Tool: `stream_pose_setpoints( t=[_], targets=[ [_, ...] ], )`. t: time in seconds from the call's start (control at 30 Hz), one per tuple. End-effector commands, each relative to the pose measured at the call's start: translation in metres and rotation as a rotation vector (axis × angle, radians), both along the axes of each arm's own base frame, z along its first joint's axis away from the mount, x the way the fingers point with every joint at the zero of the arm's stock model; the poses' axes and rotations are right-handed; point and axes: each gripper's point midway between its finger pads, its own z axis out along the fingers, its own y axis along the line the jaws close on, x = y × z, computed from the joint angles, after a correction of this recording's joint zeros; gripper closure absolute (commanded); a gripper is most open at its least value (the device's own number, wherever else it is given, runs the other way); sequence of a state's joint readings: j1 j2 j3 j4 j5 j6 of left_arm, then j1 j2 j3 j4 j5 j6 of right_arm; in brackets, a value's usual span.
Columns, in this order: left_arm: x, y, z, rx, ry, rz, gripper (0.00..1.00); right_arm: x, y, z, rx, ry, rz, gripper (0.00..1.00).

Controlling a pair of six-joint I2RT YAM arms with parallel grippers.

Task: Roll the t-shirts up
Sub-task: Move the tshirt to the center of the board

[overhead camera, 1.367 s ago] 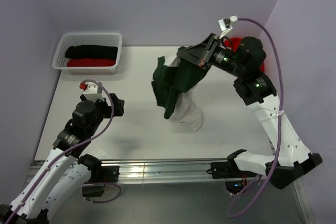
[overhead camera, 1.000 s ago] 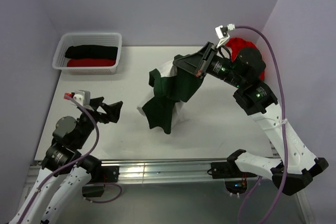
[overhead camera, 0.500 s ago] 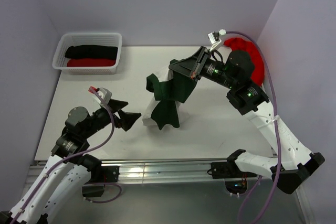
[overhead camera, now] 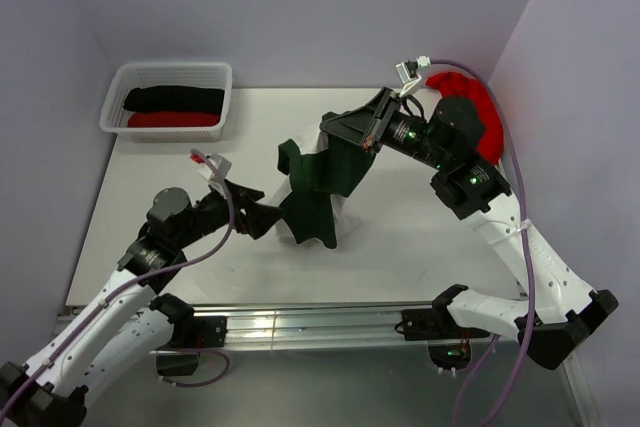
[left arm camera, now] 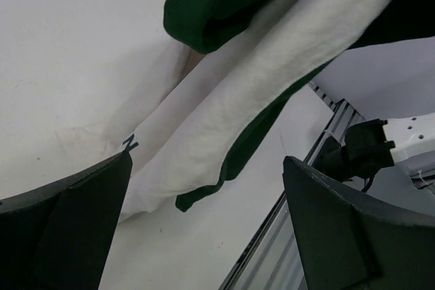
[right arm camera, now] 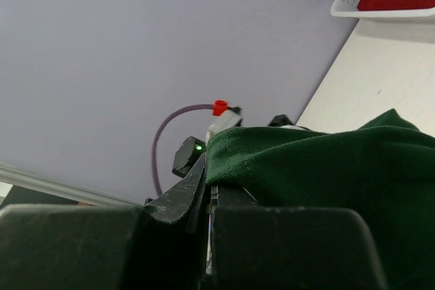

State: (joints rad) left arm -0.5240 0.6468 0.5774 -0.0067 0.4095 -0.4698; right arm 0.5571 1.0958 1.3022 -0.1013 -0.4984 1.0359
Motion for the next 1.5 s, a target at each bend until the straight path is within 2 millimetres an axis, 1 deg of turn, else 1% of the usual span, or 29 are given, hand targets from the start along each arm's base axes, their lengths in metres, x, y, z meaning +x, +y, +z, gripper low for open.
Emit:
stream_pose_setpoints(
  t=[0.0, 0.13, 0.17, 0.2, 0.3, 0.43, 0.47, 0.53, 0.63, 0.73, 0.77, 0.83, 0.87, 0.9, 0.93, 0.97, 1.0, 1.03, 1.07, 1.1, 1.13, 1.17, 1.23, 1.27, 1.3, 1.33, 1.37, 1.4, 1.47],
  targets=[
    [0.015, -0.010, 0.022, -0.018, -0.040, 0.054, 0.00, -0.014, -0.002, 0.037, 0.098, -0.099, 0.025, 1.00],
    [0.018, -0.023, 0.019, -0.003, -0.044, 0.046, 0.03, -0.021, -0.004, 0.040, 0.121, -0.099, 0.036, 1.00],
    [0.014, -0.030, 0.021, -0.010, -0.053, 0.014, 0.11, -0.022, -0.006, 0.042, 0.124, -0.100, 0.035, 1.00],
    [0.011, -0.033, 0.023, -0.014, -0.056, -0.003, 0.35, -0.026, -0.009, 0.042, 0.121, -0.098, 0.028, 1.00],
    [-0.004, -0.037, 0.038, -0.023, -0.081, -0.045, 0.75, -0.028, -0.024, 0.044, 0.106, -0.082, -0.054, 1.00],
    [-0.032, -0.027, 0.069, -0.063, -0.102, -0.076, 0.93, -0.038, -0.061, 0.059, 0.133, -0.071, -0.220, 1.00],
    [-0.043, -0.020, 0.090, -0.101, -0.139, -0.086, 0.95, -0.041, -0.068, 0.057, 0.134, -0.055, -0.244, 1.00],
    [-0.053, -0.012, 0.096, -0.099, -0.122, -0.088, 1.00, -0.058, -0.085, 0.063, 0.187, -0.053, -0.277, 1.00],
    [-0.062, -0.003, 0.116, -0.112, -0.127, -0.084, 1.00, -0.066, -0.112, 0.070, 0.238, -0.042, -0.378, 1.00],
    [-0.056, -0.004, 0.147, -0.144, -0.163, -0.064, 0.99, -0.053, -0.124, 0.085, 0.207, -0.081, -0.481, 1.00],
    [-0.041, -0.010, 0.146, -0.125, -0.136, -0.023, 1.00, -0.025, -0.118, 0.070, 0.112, -0.049, -0.544, 1.00],
    [-0.012, -0.018, 0.158, -0.088, -0.105, 0.059, 1.00, -0.013, -0.120, 0.104, 0.100, -0.111, -0.585, 1.00],
    [0.003, -0.019, 0.162, -0.066, -0.092, 0.110, 1.00, 0.023, -0.101, 0.088, 0.002, -0.078, -0.610, 1.00],
    [0.014, -0.023, 0.166, -0.047, -0.089, 0.136, 1.00, 0.027, -0.104, 0.119, 0.032, -0.122, -0.630, 1.00],
    [0.035, -0.035, 0.176, -0.029, -0.078, 0.143, 1.00, 0.043, -0.098, 0.123, 0.021, -0.125, -0.631, 1.00],
    [0.046, -0.039, 0.177, -0.024, -0.056, 0.142, 1.00, 0.087, -0.090, 0.112, 0.003, -0.086, -0.658, 1.00],
    [0.048, -0.049, 0.181, -0.056, -0.018, 0.083, 1.00, 0.097, -0.081, 0.119, 0.030, -0.090, -0.584, 0.90],
    [0.081, -0.042, 0.174, -0.063, 0.026, 0.135, 1.00, 0.119, -0.081, 0.115, 0.045, -0.067, -0.570, 0.74],
    [0.096, -0.038, 0.176, -0.094, 0.037, 0.147, 0.99, 0.173, -0.089, 0.087, 0.036, 0.011, -0.584, 0.29],
    [0.107, -0.035, 0.168, -0.097, 0.069, 0.152, 0.97, 0.185, -0.093, 0.091, 0.043, 0.026, -0.563, 0.14],
    [0.130, -0.027, 0.148, -0.074, 0.119, 0.197, 0.93, 0.194, -0.088, 0.078, 0.013, 0.076, -0.502, 0.07],
    [0.140, -0.025, 0.135, -0.053, 0.150, 0.230, 0.68, 0.219, -0.095, 0.033, -0.085, 0.185, -0.514, 0.03],
    [0.154, -0.026, 0.090, 0.015, 0.246, 0.257, 0.39, 0.221, -0.100, 0.007, -0.168, 0.224, -0.532, 0.01],
    [0.158, -0.024, 0.075, 0.034, 0.276, 0.281, 0.21, 0.205, -0.101, 0.023, -0.155, 0.136, -0.538, 0.00],
    [0.160, -0.023, 0.060, 0.048, 0.307, 0.296, 0.10, 0.206, -0.096, -0.041, -0.206, 0.234, -0.523, 0.01],
    [0.162, -0.020, 0.036, 0.069, 0.353, 0.322, 0.02, 0.198, -0.097, -0.054, -0.191, 0.232, -0.526, 0.01],
    [0.166, -0.014, 0.026, 0.081, 0.365, 0.360, 0.00, 0.181, -0.104, -0.032, -0.134, 0.138, -0.553, 0.01],
    [0.167, -0.011, 0.021, 0.085, 0.372, 0.380, 0.00, 0.178, -0.110, -0.075, -0.181, 0.197, -0.577, 0.01],
    [0.165, -0.006, 0.011, 0.098, 0.367, 0.394, 0.01, 0.160, -0.121, -0.087, -0.240, 0.164, -0.607, 0.05]
  ],
)
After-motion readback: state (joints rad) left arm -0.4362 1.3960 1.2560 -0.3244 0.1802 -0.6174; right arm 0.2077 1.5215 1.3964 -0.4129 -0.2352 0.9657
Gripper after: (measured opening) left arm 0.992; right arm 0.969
